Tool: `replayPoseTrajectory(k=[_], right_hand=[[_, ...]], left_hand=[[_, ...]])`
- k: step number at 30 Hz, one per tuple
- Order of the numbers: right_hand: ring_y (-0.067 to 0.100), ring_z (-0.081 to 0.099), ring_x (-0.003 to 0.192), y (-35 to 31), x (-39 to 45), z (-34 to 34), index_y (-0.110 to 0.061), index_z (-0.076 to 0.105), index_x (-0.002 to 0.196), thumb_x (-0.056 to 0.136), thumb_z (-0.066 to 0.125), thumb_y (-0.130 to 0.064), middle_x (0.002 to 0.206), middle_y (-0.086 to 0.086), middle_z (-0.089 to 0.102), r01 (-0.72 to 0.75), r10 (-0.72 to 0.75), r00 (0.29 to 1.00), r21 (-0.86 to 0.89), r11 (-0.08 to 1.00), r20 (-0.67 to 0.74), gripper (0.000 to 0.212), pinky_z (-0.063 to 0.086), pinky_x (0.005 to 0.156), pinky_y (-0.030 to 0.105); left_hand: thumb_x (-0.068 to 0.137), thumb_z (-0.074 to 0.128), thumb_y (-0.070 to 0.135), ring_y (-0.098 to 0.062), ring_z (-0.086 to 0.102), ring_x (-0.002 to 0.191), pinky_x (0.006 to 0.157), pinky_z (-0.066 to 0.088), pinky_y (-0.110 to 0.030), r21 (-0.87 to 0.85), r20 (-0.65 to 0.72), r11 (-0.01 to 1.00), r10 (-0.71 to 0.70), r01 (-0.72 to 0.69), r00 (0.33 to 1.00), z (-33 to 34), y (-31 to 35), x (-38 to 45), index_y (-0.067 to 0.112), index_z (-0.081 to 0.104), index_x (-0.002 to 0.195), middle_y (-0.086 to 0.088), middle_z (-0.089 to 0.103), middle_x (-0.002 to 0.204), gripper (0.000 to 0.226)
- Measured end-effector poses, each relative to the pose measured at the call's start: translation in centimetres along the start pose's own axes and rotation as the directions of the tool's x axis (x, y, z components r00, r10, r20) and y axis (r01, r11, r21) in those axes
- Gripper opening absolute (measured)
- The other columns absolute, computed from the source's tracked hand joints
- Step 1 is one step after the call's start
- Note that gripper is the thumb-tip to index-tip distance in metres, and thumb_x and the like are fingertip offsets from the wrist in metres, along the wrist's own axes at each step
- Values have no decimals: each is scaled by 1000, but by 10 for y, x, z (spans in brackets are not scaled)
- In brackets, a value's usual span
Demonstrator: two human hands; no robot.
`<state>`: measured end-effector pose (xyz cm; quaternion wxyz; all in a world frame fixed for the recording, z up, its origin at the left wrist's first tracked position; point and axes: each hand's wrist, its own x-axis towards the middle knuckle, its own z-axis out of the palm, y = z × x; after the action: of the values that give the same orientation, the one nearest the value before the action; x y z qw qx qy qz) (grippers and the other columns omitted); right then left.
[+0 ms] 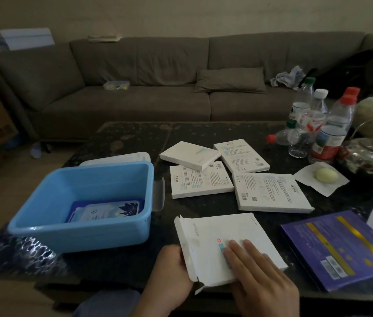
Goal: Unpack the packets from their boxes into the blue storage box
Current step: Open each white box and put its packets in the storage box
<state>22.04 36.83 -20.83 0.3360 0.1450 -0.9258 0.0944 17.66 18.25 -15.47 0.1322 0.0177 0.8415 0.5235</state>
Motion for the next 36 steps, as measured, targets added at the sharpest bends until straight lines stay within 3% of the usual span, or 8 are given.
replayPoseTrajectory(k=[5, 12, 16, 20, 24, 27, 29, 36], right_hand=[[20, 64, 112, 1, 1, -4, -24, 72, 114, 98, 33, -35, 123, -8, 66, -61, 59, 997, 43, 997, 47, 44, 59, 79, 40], [16, 60, 118, 7, 3, -11, -28, 69, 119, 98, 22, -47, 129, -12, 61, -150, 136, 982, 104, 983, 130, 55, 41, 94, 34], [4, 36, 137, 15, 3, -12, -32, 60, 127, 86, 49, -50, 136, -14, 54, -79, 59, 968, 72, 994, 246, 46, 32, 103, 33], [1, -1, 147, 24, 4, -11, -37, 47, 134, 91, 18, -68, 155, -24, 22, 22, -24, 882, 11, 1000, 471, 60, 7, 113, 23], [5, 23, 144, 3, 24, -28, -51, 39, 136, 80, 38, -81, 142, -28, 42, -17, -56, 922, 185, 983, 383, 64, 27, 104, 29], [17, 67, 105, -51, 69, -62, -44, 58, 121, 41, 76, -78, 116, -11, 69, -595, 237, 803, 750, 287, 547, 89, 54, 76, 37], [31, 72, 82, -61, 106, -65, -29, 58, 120, 34, 89, -63, 104, 7, 74, -695, 140, 699, 713, -98, 701, 97, 57, 59, 43], [16, 72, 86, -95, 219, -57, -26, 68, 109, 81, 72, -13, 98, -5, 72, -686, -19, 682, 648, 331, 731, 31, 61, 65, 35]], left_hand=[[91, 62, 7, -2, 71, 93, 82, 55, -22, -114, 98, 993, -24, 35, 995, -5, 5, -1, 27, 77, 96, 14, 77, 95, 26], [97, 51, 7, -16, 61, 50, 42, 41, -23, -369, -20, 919, -152, 135, 988, -34, 0, -14, 14, 71, 90, -9, 69, 67, 23], [61, 73, 16, -38, 68, 90, 66, 54, -47, -544, -135, 831, -226, 119, 965, -69, -20, -25, 16, 74, 102, -24, 69, 107, 42], [51, 65, 19, -41, 66, 95, 82, 50, -47, -605, -258, 795, -134, -51, 957, -95, -19, -43, 12, 78, 88, -27, 70, 101, 40], [23, 82, 26, -36, 70, 74, 67, 55, -41, -699, -187, 695, 45, -165, 981, -115, -10, -60, 5, 79, 82, -28, 72, 85, 63], [27, 82, 28, -32, 72, 72, 57, 60, -37, -722, -228, 639, 141, -265, 963, -124, -2, -65, 7, 79, 82, -25, 73, 84, 59], [44, 69, 26, -32, 71, 74, 60, 58, -37, -697, -249, 658, 150, -285, 957, -128, 4, -64, 7, 77, 81, -25, 72, 86, 42], [78, 77, 23, -19, 72, 90, 73, 55, -36, -397, -401, 879, 94, -265, 911, -194, 20, -47, 25, 71, 87, 1, 75, 92, 11]])
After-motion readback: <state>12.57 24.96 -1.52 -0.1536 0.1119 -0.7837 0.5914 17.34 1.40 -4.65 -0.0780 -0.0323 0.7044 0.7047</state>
